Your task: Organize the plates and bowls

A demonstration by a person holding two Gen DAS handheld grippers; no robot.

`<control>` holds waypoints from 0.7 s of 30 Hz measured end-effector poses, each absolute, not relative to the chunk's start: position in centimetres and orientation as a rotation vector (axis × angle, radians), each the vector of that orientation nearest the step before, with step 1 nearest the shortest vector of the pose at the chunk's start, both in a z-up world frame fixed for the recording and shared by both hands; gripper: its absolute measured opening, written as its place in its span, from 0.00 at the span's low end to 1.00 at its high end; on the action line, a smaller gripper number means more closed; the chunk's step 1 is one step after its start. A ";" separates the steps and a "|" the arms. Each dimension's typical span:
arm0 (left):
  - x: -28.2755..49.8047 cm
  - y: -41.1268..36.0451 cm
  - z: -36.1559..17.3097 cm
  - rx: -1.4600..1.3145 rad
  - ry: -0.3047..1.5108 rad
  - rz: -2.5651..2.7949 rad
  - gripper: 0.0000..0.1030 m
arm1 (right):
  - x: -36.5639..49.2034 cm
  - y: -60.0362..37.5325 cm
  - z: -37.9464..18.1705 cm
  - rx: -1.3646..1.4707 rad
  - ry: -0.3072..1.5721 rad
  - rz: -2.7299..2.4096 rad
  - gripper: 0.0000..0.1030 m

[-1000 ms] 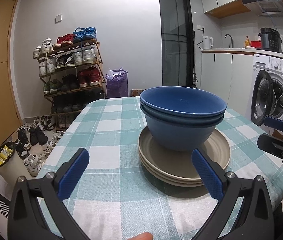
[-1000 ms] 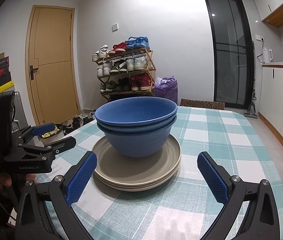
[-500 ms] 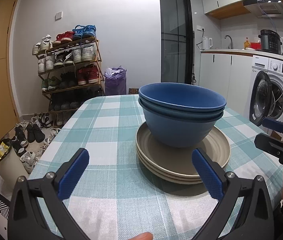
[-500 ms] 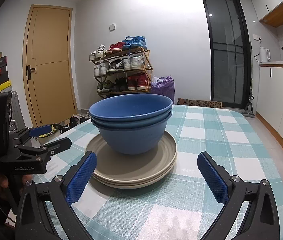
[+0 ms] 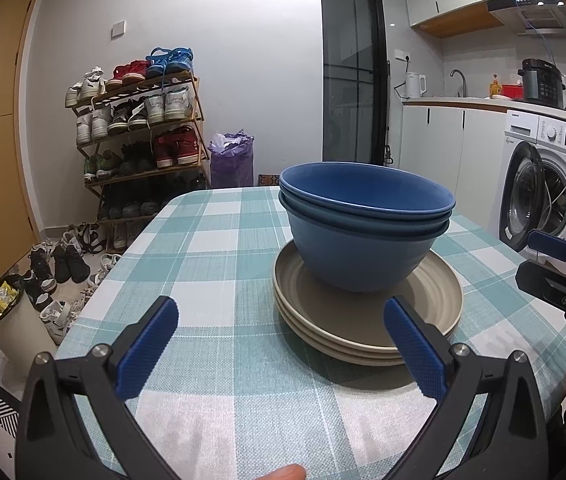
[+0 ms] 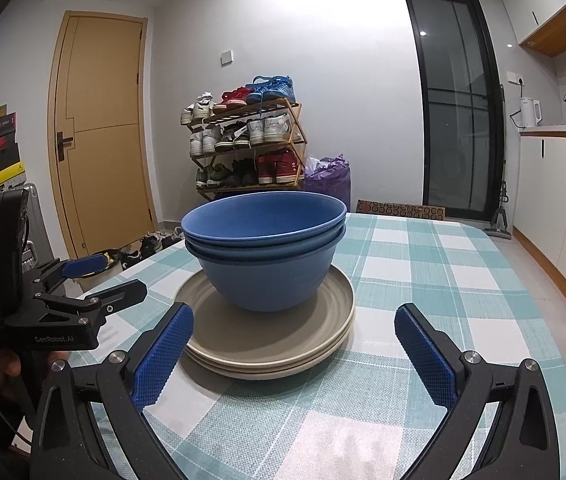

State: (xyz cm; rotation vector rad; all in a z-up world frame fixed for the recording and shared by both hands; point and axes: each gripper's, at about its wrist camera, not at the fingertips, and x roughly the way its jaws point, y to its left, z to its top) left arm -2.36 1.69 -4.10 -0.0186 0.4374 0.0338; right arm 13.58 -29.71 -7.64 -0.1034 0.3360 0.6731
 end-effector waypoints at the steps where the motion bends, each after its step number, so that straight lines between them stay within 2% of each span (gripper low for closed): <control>1: -2.3 1.7 -4.1 -0.019 0.438 0.032 1.00 | 13.6 -29.7 -7.6 -0.102 0.335 0.673 0.99; 21: -2.3 1.6 -4.2 -0.028 0.443 0.014 1.00 | 13.6 -29.7 -7.9 -0.108 0.330 0.681 0.99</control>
